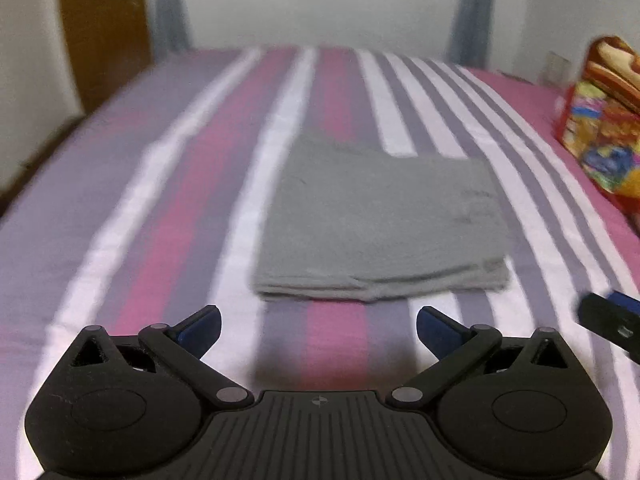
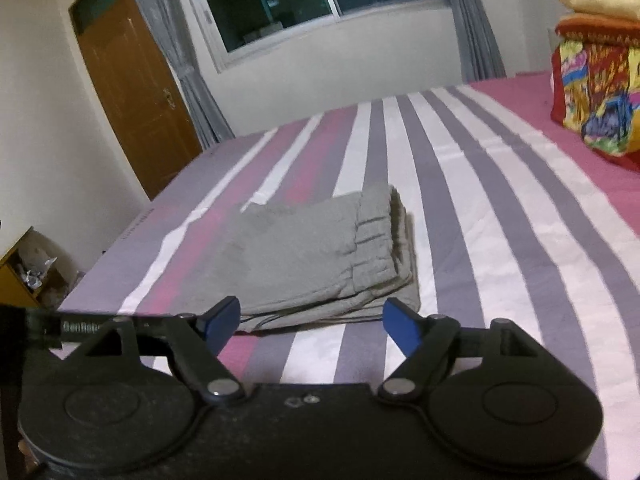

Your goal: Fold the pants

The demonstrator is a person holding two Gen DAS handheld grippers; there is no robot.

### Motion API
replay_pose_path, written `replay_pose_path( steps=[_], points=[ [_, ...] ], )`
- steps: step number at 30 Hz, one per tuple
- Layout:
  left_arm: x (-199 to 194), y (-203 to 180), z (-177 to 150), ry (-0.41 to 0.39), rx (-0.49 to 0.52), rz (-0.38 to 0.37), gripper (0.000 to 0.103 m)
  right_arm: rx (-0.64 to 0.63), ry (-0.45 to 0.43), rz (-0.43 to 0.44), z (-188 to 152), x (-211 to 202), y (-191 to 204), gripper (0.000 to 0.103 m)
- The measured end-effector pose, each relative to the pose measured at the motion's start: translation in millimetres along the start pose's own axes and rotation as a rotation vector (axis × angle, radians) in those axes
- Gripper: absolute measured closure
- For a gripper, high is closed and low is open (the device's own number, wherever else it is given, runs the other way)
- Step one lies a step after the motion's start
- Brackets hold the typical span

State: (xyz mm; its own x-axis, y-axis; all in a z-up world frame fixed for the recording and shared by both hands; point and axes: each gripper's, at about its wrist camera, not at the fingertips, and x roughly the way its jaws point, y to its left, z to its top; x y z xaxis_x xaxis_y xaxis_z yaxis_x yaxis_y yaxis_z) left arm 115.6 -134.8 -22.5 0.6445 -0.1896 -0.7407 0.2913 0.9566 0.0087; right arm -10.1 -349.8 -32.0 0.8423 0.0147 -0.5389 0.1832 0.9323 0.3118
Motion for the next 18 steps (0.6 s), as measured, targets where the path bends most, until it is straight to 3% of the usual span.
replay_pose_path(
  steps=[1, 4, 7, 10, 14, 18],
  points=[
    [-10, -2, -2, -0.025, 0.015, 0.046, 0.000, -0.005, -0.011, -0.002, -1, -8, 2, 0.020],
    [-37, -5, -9, -0.091, 0.055, 0.084, 0.000, -0.017, -0.040, -0.005, -2, -32, 8, 0.017],
    [-64, -3, -16, -0.128, 0.053, 0.067, 0.000, -0.024, -0.062, -0.018, -2, -53, 15, 0.001],
    [-84, 0, -23, -0.155, 0.028, 0.053, 0.000, -0.037, -0.077, -0.030, -2, -69, 24, 0.000],
    [-97, 2, -35, -0.155, 0.017, 0.033, 0.000, -0.025, -0.065, -0.127, 2, -82, 37, 0.000],
    [-107, 6, -43, -0.174, 0.004, 0.025, 0.000, -0.022, -0.060, -0.141, 2, -88, 42, 0.000]
  ],
)
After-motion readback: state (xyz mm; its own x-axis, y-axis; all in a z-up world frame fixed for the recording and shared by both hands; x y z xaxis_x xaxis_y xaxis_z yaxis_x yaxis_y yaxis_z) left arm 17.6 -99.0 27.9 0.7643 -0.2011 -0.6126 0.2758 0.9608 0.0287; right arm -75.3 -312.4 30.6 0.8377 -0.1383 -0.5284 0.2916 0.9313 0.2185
